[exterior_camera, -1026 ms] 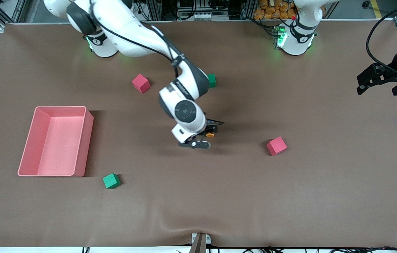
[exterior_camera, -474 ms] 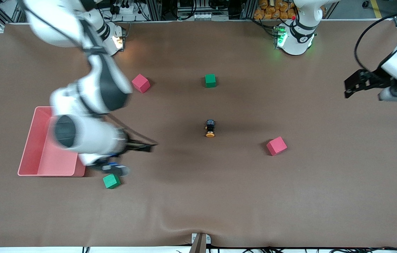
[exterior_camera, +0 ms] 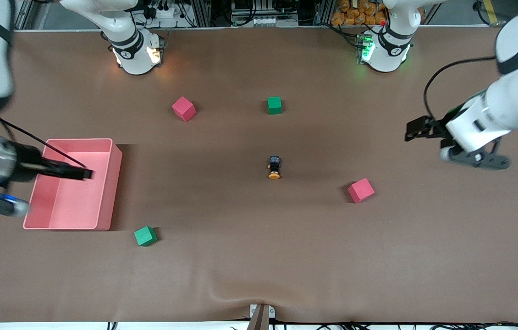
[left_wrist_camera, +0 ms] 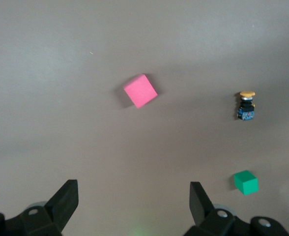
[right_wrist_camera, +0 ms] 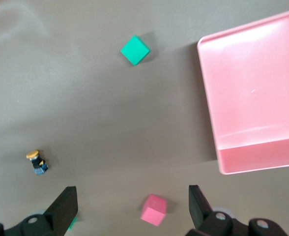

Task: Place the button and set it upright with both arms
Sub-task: 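Move the left gripper over the button lying on the table, then lower the left gripper and grasp the button body, then lift and rotate the button upright with the left gripper, cap up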

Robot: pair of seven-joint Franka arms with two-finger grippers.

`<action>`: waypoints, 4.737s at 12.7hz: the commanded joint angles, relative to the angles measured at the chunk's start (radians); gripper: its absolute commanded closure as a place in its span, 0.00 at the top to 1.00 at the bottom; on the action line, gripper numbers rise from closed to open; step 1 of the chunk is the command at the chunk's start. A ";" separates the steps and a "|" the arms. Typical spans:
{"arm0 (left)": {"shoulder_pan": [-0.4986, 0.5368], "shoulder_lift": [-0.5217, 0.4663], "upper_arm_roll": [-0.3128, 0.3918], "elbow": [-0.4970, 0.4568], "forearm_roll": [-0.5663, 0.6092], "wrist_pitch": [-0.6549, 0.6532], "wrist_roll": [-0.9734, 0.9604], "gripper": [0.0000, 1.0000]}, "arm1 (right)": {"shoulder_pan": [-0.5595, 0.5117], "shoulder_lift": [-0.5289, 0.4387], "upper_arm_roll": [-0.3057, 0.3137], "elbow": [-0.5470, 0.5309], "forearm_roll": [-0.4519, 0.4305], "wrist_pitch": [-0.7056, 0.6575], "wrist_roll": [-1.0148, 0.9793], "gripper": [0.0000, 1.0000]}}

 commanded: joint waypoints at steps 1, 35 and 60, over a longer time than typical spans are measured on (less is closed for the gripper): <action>-0.057 0.109 -0.005 0.022 -0.015 0.003 -0.016 1.00 | -0.008 -0.141 0.026 -0.079 -0.115 0.019 -0.042 1.00; -0.691 0.694 0.159 0.213 0.000 0.418 -0.629 0.86 | 0.006 -0.468 -0.016 -0.445 -0.199 0.138 -0.111 1.00; -0.722 0.680 0.147 0.278 0.003 0.443 -0.865 0.00 | 0.000 -0.505 -0.023 -0.504 -0.196 0.160 -0.113 1.00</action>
